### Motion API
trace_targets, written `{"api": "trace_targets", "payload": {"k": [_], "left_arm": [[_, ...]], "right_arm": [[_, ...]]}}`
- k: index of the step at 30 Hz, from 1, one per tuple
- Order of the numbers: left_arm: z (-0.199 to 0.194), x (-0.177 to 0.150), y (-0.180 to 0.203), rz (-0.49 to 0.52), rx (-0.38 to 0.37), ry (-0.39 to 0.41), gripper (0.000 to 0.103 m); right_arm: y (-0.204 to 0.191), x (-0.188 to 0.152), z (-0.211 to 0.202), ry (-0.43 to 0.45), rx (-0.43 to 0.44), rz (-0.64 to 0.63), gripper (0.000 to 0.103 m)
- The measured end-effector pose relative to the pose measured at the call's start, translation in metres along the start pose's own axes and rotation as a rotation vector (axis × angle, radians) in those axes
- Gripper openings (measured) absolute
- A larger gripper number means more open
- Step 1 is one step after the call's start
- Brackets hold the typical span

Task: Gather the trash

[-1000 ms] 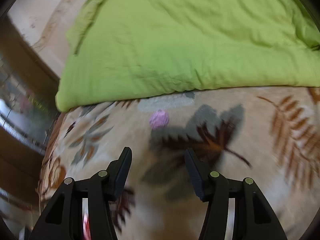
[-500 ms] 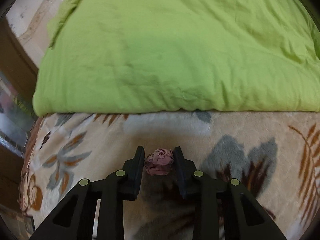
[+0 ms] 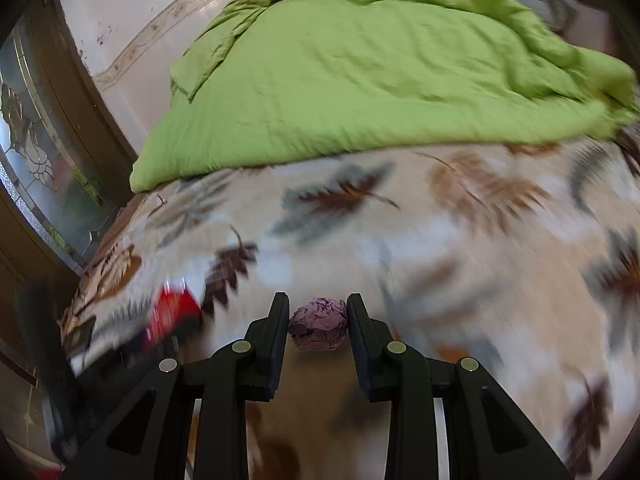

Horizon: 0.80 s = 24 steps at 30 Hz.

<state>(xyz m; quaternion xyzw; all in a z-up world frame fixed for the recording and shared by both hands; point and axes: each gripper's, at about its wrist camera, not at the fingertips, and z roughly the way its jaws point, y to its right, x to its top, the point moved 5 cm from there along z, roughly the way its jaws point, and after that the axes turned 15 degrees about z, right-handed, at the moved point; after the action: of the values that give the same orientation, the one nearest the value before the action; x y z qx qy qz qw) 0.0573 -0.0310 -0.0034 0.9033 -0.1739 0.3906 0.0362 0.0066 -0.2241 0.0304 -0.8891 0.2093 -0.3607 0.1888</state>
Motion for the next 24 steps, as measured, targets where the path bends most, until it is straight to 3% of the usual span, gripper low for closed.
{"api": "trace_targets", "payload": {"k": [4, 10, 24], "left_arm": [[-0.017, -0.006, 0.011, 0.057, 0.011, 0.017, 0.058], [-0.049, -0.023, 0.030, 0.117, 0.026, 0.037, 0.059], [-0.112, -0.081, 0.050, 0.203, 0.043, 0.035, 0.059]], "right_arm": [[0.022, -0.037, -0.036, 0.029, -0.025, 0.020, 0.032], [0.041, -0.066, -0.066, 0.037, -0.020, 0.065, 0.032], [0.032, -0.090, -0.106, 0.092, 0.029, 0.033, 0.032]]}}
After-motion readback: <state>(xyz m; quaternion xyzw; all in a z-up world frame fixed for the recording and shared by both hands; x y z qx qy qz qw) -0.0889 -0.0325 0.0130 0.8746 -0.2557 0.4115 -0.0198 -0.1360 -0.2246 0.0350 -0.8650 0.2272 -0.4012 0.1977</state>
